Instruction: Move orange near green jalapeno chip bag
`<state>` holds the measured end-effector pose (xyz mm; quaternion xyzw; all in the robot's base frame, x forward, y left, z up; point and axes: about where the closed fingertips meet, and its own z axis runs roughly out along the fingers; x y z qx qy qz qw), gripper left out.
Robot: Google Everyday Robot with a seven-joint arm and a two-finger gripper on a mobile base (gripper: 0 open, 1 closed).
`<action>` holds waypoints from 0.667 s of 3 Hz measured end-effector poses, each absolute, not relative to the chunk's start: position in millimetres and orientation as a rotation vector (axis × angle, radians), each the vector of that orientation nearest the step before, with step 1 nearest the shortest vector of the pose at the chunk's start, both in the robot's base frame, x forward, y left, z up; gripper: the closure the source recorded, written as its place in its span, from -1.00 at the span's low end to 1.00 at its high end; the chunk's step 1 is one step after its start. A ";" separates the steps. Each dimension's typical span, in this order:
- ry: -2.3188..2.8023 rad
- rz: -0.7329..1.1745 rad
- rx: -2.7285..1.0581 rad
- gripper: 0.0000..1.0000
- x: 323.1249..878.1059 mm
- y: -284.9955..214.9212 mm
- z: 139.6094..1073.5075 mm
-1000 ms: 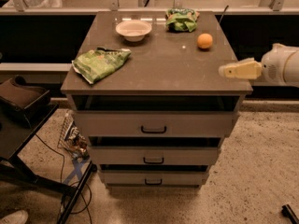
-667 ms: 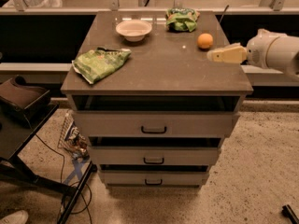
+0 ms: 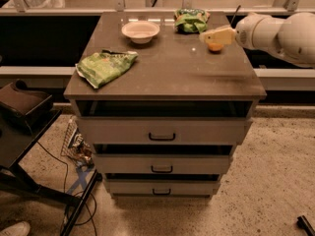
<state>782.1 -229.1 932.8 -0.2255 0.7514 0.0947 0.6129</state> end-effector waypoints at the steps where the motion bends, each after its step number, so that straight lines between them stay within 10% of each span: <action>1: 1.780 0.261 -0.502 -1.00 824.7 -206.6 909.5; 2: 1.839 0.272 -0.495 -1.00 838.9 -197.9 883.7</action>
Offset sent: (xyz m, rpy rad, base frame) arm 0.0726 0.0360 -0.0781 0.0208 0.1852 -0.0186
